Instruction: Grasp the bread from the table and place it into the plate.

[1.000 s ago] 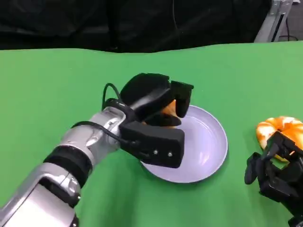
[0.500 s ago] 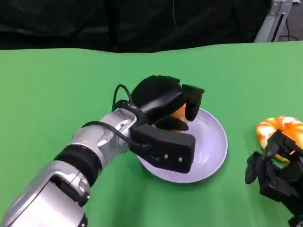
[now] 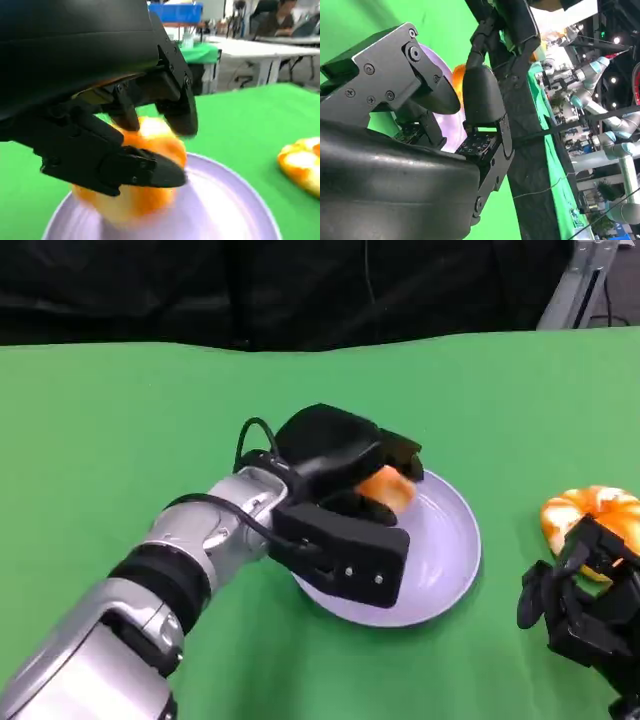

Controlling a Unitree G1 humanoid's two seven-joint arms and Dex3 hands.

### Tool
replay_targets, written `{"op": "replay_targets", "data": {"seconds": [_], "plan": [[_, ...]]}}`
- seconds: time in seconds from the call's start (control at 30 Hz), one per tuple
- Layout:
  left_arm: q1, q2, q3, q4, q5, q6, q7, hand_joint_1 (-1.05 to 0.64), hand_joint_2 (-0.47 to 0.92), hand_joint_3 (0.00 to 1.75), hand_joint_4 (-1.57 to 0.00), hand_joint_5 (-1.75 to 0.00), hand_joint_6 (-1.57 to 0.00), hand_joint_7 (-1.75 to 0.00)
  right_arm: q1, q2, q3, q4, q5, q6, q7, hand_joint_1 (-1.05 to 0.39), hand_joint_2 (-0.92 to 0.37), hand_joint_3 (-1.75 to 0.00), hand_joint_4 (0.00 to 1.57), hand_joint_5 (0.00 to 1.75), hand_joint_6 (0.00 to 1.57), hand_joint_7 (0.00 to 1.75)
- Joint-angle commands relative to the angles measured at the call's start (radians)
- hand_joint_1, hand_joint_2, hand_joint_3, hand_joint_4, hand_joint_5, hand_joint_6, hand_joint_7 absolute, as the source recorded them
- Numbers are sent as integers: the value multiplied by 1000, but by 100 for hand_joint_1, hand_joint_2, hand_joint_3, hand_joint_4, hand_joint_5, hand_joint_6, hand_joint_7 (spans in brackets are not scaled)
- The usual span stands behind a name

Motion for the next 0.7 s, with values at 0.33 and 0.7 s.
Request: {"op": "replay_targets", "data": {"seconds": [0.33,0.7], "plan": [[25,39,13,-71,-31,35,-87,-105,92,69,-9,-1,-28,0,4,-3,1,-2,10,4,-11,-5,-44,-145,94,175,80,170],[117,100,130,-174,-155,-105,-54,-72,92,61,-58,-10,-57,-3,7,-2,1,-7,16,3,1,-5,-44,-146,92,175,78,170]]}}
